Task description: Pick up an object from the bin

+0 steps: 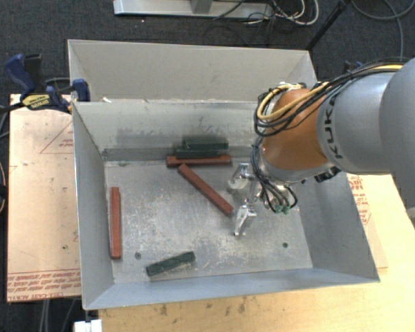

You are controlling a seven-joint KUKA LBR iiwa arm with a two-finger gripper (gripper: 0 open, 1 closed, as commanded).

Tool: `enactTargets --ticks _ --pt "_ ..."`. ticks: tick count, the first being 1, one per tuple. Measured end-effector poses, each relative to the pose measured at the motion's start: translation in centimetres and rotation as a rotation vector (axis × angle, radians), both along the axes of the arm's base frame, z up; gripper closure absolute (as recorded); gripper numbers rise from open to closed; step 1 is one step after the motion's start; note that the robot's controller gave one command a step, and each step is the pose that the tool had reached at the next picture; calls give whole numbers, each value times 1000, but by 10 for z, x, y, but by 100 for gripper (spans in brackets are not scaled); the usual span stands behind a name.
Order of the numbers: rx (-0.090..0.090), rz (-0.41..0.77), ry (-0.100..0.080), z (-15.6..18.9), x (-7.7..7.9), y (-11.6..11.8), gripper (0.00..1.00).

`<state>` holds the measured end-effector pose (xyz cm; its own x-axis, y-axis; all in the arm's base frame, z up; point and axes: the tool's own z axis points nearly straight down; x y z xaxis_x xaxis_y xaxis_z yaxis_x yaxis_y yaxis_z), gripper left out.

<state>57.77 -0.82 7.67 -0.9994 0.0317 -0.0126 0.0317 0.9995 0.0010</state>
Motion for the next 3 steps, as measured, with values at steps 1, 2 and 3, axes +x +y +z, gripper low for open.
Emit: enactTargets --ticks 1,2,3 --pt "2 -19 -9 3 30 54 100" --pt "2 -19 -9 3 30 54 100" --pt "0 -12 12 196 42 54 100"
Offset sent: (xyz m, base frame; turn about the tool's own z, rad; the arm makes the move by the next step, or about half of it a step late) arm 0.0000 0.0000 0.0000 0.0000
